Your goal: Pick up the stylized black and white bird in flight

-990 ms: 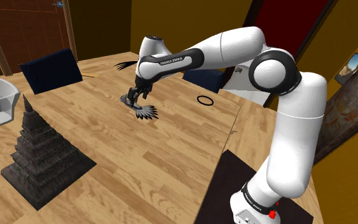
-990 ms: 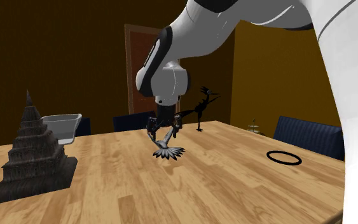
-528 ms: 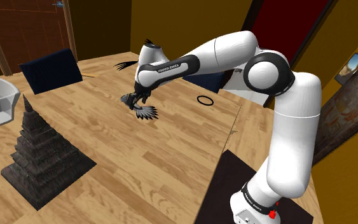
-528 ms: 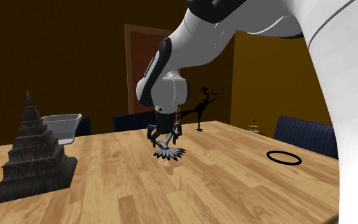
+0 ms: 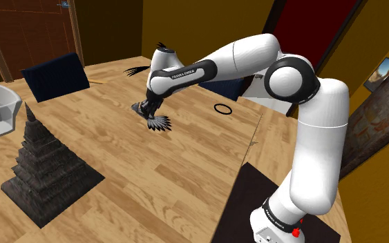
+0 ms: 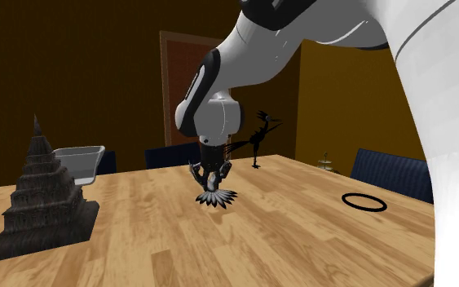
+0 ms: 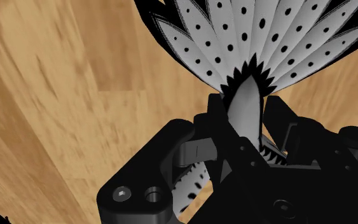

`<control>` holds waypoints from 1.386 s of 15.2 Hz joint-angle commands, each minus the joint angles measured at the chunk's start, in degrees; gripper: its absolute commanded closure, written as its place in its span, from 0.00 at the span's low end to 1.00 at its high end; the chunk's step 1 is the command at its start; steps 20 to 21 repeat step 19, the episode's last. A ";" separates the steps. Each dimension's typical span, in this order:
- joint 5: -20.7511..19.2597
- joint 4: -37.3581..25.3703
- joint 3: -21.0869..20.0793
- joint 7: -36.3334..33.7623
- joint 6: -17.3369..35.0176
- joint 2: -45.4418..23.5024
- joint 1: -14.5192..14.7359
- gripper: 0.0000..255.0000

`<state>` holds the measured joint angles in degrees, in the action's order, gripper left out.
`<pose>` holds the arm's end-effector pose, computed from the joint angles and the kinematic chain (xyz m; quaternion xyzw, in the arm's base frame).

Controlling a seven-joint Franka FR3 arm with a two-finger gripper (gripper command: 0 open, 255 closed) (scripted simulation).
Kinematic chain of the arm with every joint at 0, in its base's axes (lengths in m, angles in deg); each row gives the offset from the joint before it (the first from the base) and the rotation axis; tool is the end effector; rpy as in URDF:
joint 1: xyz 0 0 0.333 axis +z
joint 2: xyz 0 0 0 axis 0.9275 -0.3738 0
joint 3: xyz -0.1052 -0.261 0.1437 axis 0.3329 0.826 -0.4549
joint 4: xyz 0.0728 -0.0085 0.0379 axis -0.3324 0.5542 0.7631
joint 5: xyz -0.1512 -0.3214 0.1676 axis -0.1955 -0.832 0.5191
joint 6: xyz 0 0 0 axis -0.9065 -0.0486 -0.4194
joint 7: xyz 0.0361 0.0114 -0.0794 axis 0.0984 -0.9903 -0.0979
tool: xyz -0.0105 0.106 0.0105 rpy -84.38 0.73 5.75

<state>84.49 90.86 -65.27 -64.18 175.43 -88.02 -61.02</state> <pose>0.6599 0.1479 0.3448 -0.9883 -0.1258 -0.0852 0.0131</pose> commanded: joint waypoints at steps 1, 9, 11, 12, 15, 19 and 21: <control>0.01 0.03 -0.03 -0.01 -0.01 -0.03 0.04 1.00; 0.36 -2.15 -0.23 0.14 -4.46 2.26 -0.03 1.00; 0.45 -2.89 -0.27 0.19 -5.78 2.84 -0.05 1.00; 0.50 -3.27 -0.29 0.22 -6.43 3.11 -0.06 1.00; 0.62 -4.50 -0.35 0.29 -8.43 3.89 -0.09 1.00; 0.70 -5.46 -0.38 0.33 -9.89 4.39 -0.10 1.00; 0.70 -5.46 -0.38 0.33 -9.89 4.39 -0.10 1.00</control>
